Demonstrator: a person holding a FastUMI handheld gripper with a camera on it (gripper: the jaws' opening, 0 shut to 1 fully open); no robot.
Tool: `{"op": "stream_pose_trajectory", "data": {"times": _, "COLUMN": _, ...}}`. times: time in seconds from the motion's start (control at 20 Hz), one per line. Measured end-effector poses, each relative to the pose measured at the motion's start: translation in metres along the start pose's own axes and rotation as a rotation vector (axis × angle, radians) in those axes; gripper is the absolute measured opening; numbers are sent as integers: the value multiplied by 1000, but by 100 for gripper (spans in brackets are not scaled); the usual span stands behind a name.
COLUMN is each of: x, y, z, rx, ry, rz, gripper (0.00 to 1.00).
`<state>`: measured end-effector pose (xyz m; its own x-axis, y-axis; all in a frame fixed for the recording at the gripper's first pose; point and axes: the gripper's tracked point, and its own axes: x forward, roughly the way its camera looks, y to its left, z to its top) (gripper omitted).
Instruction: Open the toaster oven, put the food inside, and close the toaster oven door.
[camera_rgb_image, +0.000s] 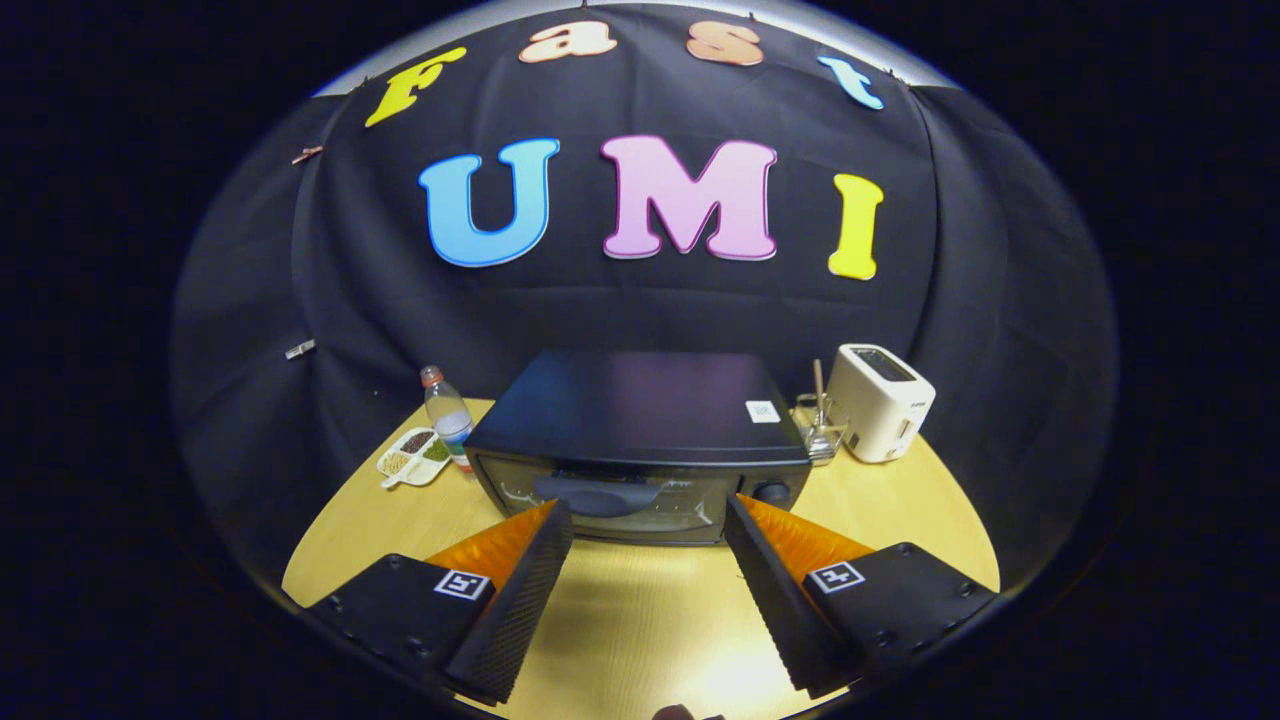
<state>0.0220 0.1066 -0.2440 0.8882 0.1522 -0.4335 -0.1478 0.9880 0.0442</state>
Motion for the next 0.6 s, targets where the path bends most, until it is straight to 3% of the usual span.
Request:
{"op": "stream_pose_trajectory", "data": {"times": 0.45, "x": -85, "y": -66, "z": 97, "rx": 2, "ry": -219, "rz": -60, "gripper": 99}}
{"op": "stream_pose_trajectory", "data": {"times": 0.5, "x": -50, "y": -70, "z": 133, "rx": 0, "ry": -239, "rz": -68, "gripper": 99}}
{"op": "stream_pose_trajectory", "data": {"times": 0.6, "x": -67, "y": -79, "z": 150, "rx": 2, "ry": -272, "rz": -81, "gripper": 99}}
